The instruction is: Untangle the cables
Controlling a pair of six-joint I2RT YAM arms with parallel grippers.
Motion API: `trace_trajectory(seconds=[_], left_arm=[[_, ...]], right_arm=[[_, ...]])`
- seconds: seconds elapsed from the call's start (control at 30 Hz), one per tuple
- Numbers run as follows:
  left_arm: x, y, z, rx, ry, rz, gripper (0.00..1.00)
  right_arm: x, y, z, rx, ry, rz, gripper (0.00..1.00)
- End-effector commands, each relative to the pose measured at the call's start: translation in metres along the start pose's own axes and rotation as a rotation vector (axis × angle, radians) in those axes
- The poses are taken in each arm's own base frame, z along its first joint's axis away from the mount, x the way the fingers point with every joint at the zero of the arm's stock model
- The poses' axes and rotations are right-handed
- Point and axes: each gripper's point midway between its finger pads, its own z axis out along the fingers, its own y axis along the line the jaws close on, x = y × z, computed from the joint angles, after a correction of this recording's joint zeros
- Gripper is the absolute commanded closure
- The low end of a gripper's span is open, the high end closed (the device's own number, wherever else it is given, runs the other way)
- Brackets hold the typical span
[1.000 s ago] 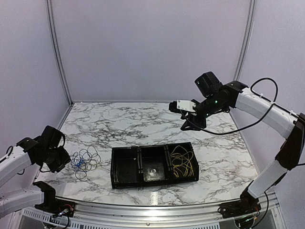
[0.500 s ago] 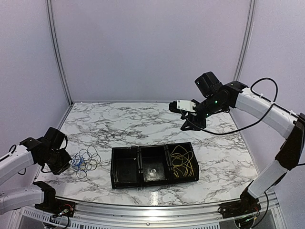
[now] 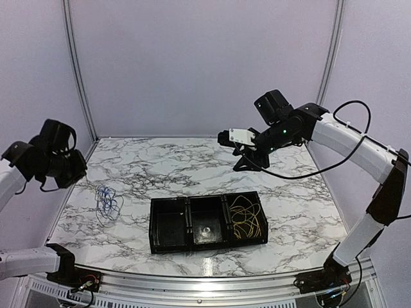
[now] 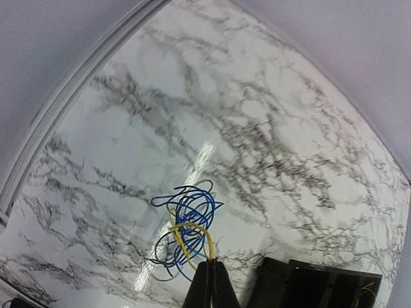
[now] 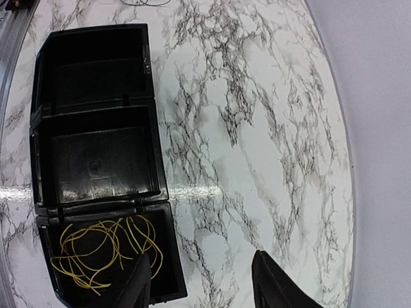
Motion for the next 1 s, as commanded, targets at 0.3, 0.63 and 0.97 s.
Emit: trace_trajectory(seconds=[0.3,0.63,0.97], left_arm=[[-0.071,-0.07,-0.1,0.204,-0.159,0.378,1.0],[-0.053,-0.133,-0.14,0.574,-0.102,0.517,1.0],[-0.031,-0.135,-0.14,0.671,-0.073,0.602,1.0]], right_arm=[[-0.113,-0.025,-0.028,-0.004,-0.314,-0.016,0.43],[-0.245,-0.028,-0.003,-0.055,-0.639,0.111,0.32],[-0.325,0.002,0.05,-0.152,-0.843,0.211,0.32]])
